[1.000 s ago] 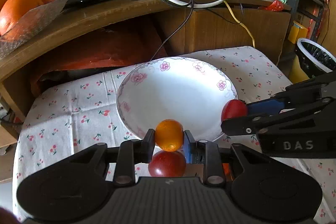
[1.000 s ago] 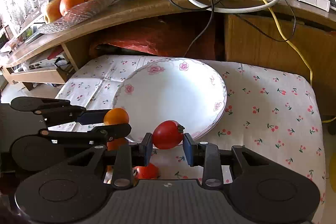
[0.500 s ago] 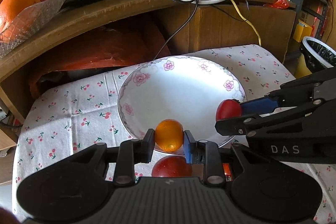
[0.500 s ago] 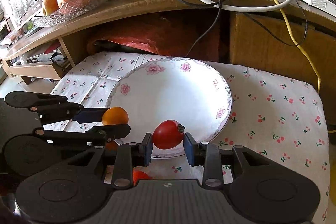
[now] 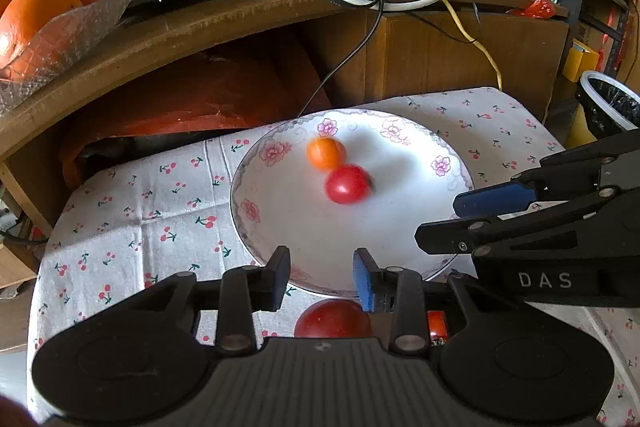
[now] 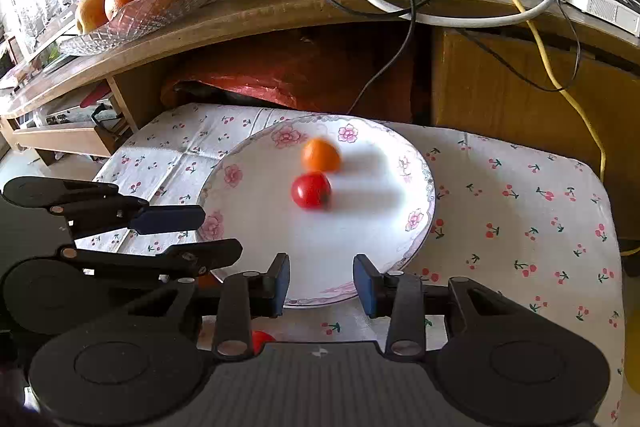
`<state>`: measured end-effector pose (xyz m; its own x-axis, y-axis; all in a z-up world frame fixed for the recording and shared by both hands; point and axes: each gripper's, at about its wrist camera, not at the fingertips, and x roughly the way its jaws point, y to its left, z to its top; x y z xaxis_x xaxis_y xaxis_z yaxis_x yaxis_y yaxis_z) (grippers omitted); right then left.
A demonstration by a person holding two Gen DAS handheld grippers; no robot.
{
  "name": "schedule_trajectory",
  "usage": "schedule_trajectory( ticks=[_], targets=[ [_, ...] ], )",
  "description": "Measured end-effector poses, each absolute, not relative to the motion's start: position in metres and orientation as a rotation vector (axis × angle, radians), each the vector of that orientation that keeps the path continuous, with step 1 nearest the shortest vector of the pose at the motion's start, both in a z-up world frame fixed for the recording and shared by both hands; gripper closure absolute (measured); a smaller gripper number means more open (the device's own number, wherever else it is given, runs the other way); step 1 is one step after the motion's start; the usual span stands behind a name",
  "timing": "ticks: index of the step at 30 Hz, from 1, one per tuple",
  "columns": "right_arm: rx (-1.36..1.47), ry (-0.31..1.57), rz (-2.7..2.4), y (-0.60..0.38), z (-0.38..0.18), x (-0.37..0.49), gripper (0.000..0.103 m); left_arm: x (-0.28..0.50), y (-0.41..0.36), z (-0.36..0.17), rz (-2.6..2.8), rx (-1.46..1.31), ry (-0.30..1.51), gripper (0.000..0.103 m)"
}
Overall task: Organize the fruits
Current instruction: 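Lower the tangerine into the white bowl with the left tool while the right tool drops the cherry tomato in, then withdraw both open tools from the bowl toward the remaining fruit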
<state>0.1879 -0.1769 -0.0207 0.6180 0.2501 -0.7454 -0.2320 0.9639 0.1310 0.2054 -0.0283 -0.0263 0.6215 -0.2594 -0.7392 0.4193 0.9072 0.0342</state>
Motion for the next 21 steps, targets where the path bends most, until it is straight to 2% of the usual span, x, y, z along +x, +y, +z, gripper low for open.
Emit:
schedule_trajectory(
  ticks=[5, 21],
  targets=[
    [0.033, 0.846, 0.27, -0.181, -0.015, 0.185, 0.066, 0.202, -0.026, -0.019, -0.396, 0.203, 0.793, 0.057],
    [0.04, 0.859, 0.306, -0.187, -0.008, 0.159, 0.066, 0.179, -0.019, -0.01, -0.438, 0.206, 0.796, 0.056]
  ],
)
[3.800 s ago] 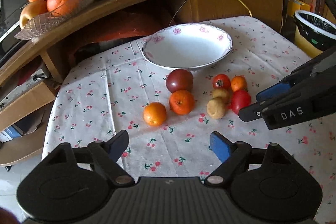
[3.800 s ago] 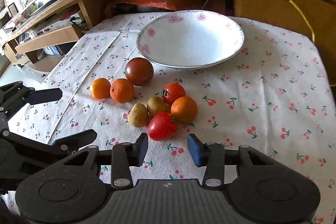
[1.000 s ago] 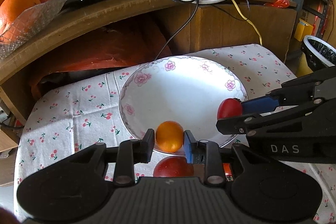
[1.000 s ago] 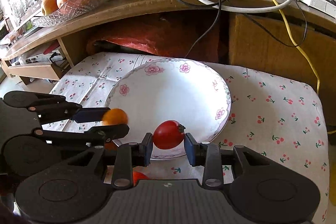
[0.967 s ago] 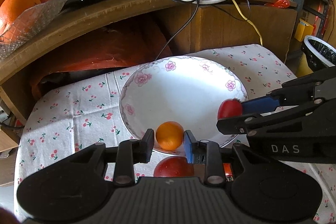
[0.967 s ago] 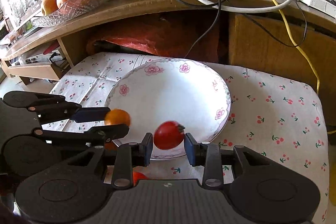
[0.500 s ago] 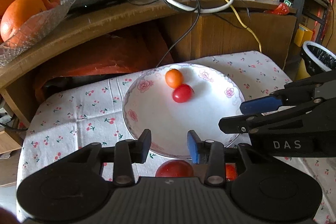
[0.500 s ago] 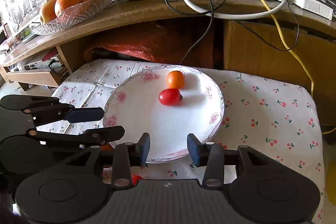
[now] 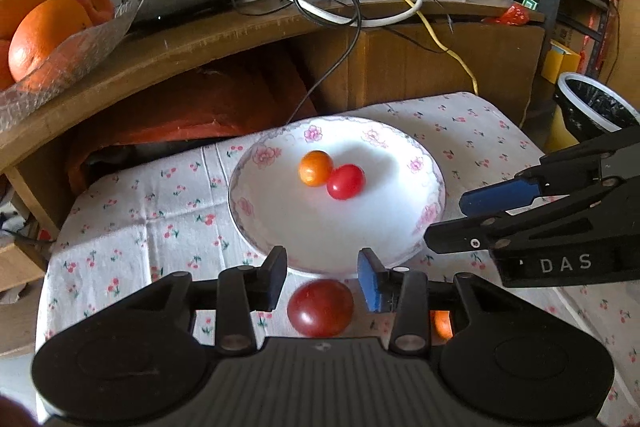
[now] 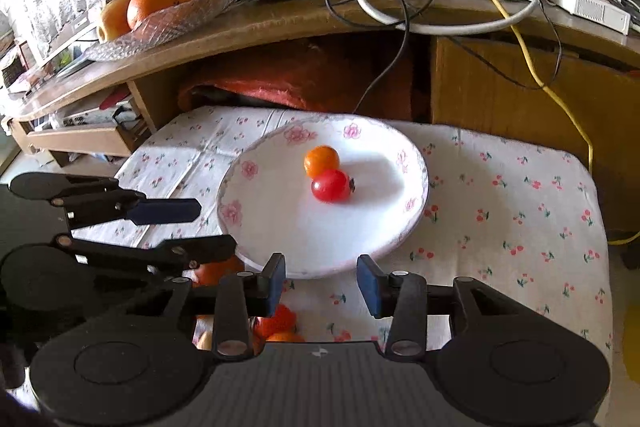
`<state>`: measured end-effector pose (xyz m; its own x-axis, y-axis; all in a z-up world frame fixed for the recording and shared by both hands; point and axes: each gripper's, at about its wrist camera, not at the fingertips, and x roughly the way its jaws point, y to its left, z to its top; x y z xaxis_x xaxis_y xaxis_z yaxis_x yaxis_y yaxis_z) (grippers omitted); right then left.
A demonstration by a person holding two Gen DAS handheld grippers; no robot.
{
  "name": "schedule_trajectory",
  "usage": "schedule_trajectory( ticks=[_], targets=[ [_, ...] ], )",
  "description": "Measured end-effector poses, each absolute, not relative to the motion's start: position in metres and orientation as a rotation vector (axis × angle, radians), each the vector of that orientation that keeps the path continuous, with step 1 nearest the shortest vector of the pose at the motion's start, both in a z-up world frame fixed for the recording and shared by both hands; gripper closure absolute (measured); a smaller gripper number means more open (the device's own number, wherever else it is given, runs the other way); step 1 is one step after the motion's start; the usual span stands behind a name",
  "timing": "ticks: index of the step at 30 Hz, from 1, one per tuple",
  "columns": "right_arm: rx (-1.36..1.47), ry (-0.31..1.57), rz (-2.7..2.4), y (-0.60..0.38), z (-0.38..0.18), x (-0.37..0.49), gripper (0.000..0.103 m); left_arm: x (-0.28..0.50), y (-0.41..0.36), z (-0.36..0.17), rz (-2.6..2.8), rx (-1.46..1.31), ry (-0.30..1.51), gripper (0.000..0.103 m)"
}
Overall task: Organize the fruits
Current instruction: 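Withdraw both open tools from the bowl toward the remaining fruit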
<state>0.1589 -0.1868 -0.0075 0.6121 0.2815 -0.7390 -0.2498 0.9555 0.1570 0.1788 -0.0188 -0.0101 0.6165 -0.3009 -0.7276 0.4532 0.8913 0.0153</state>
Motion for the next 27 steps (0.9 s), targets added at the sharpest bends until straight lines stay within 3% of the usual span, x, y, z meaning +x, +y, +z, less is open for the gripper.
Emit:
schedule_trajectory(
  ticks=[27],
  targets=[
    [-0.08, 0.956, 0.42, -0.176, -0.035, 0.131, 0.065, 0.147, 0.006, -0.036, -0.509, 0.257, 0.888, 0.056]
  ],
)
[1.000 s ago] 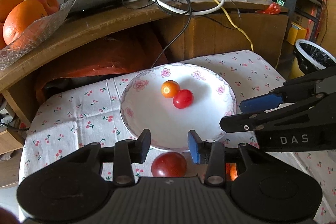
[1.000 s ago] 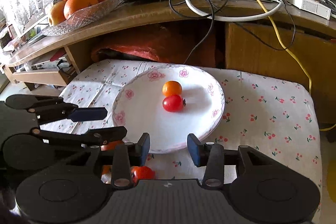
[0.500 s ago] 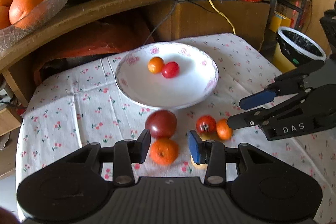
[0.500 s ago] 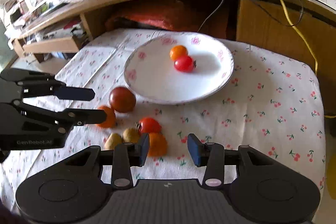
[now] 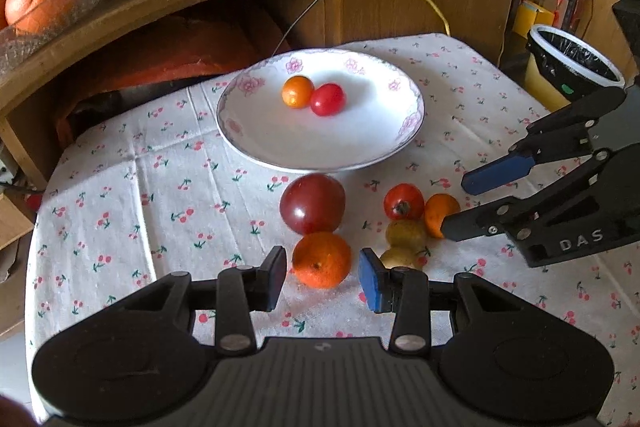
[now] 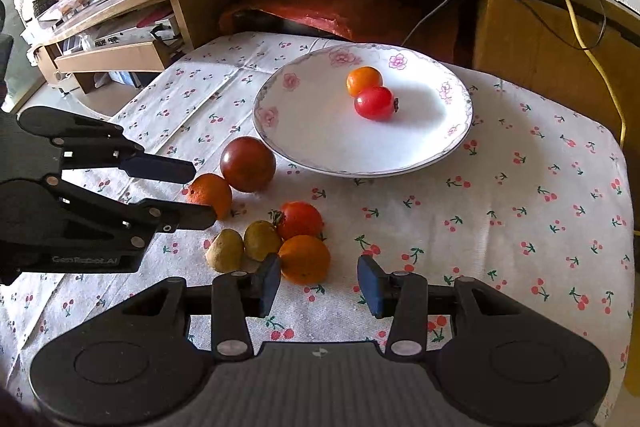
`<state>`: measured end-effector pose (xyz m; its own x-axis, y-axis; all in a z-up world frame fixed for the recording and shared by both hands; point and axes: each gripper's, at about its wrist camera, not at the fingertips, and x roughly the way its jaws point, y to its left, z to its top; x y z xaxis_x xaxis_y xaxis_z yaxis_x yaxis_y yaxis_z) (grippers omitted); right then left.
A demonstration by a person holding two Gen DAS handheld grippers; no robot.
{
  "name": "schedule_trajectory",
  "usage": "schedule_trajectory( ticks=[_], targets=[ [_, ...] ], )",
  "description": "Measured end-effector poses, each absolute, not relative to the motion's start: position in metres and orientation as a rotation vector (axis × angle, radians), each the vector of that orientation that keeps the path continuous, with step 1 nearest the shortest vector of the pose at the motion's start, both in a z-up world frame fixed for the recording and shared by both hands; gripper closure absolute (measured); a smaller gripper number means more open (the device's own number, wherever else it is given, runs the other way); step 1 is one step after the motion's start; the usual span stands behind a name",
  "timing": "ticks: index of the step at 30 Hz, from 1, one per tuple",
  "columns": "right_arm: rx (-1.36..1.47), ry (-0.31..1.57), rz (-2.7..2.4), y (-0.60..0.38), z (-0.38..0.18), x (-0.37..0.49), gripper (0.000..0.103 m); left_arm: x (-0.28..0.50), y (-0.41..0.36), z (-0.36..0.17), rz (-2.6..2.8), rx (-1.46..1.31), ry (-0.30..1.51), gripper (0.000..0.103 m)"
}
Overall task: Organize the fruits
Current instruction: 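Withdraw both open tools from the bowl toward the remaining fruit, then grasp a tangerine with the left tool while the right tool grasps another tangerine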
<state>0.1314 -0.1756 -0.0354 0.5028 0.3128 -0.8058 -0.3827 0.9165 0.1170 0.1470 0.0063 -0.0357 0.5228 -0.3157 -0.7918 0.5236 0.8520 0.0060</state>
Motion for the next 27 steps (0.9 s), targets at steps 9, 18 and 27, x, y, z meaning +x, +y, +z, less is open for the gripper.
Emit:
schedule_trajectory(
  ticks=[9, 18, 27],
  targets=[
    [-0.088, 0.986, 0.435, -0.167, -0.043, 0.137, 0.065, 0.155, 0.007, -0.046, -0.512, 0.247, 0.922, 0.056],
    [-0.08, 0.993, 0.439, -0.165, -0.044, 0.14, 0.073, 0.159, 0.002, -0.051, -0.511, 0.246, 0.922, 0.056],
    [-0.084, 1.004, 0.425, -0.17, -0.041, 0.136, 0.079, 0.156, 0.003, -0.049, -0.497, 0.271, 0.92, 0.061]
  ],
)
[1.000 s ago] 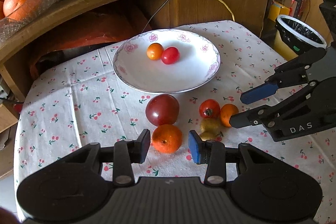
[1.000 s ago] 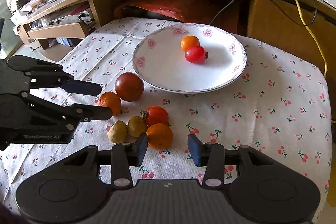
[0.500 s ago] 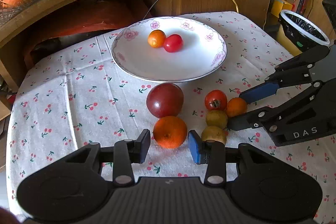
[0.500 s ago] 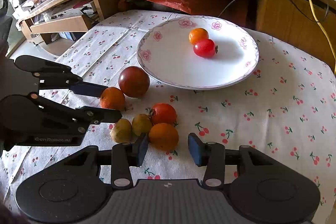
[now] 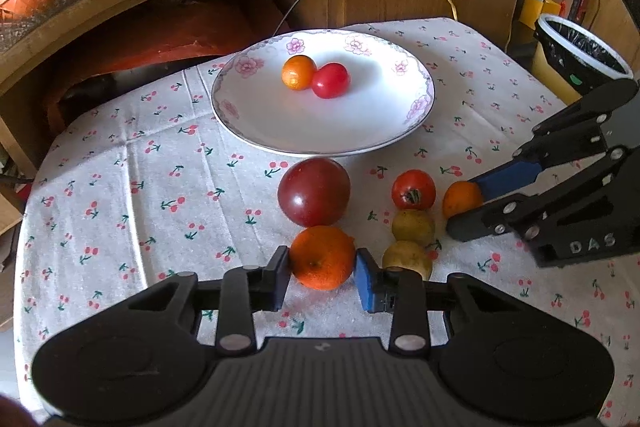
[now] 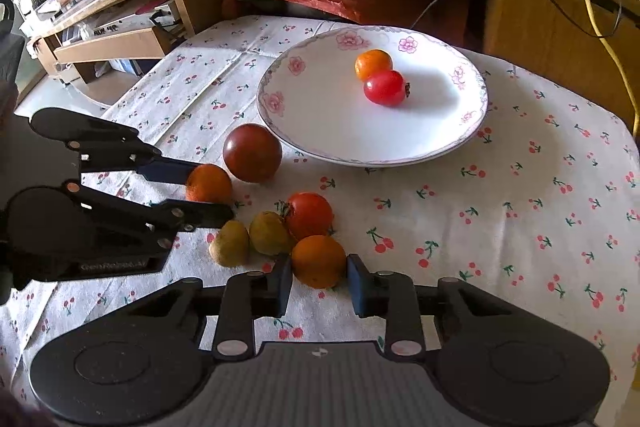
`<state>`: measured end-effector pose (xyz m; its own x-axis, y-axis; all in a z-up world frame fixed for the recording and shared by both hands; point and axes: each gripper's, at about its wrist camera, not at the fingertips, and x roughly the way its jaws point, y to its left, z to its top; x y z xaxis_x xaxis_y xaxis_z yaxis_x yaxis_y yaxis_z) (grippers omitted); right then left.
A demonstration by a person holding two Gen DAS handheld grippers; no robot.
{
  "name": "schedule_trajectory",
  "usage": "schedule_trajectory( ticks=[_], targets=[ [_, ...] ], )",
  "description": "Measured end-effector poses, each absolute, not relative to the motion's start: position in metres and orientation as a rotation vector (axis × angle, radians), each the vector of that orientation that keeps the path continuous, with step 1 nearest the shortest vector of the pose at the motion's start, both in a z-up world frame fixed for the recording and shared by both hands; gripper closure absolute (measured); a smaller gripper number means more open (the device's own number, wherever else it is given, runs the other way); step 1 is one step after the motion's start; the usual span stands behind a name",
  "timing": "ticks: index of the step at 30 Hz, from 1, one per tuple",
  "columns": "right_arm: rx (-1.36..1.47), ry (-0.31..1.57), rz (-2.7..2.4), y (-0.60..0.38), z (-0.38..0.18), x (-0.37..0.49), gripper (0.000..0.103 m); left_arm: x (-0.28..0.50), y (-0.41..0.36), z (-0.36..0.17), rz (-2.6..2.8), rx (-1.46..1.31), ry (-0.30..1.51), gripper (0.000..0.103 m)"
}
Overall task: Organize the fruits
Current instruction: 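Grasp a tangerine with the left tool while the right tool grasps another tangerine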
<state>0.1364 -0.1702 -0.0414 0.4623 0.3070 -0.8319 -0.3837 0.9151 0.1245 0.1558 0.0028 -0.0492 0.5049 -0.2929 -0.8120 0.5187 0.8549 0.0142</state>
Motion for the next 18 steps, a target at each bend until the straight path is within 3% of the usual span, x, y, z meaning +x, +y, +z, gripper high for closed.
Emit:
schedule_trajectory(
  ticks=[18],
  targets=[
    [-0.151, 1.005, 0.442, -0.17, -0.04, 0.12, 0.075, 0.128, 0.019, -0.046, -0.514, 0.296, 0.926, 0.06]
  ],
)
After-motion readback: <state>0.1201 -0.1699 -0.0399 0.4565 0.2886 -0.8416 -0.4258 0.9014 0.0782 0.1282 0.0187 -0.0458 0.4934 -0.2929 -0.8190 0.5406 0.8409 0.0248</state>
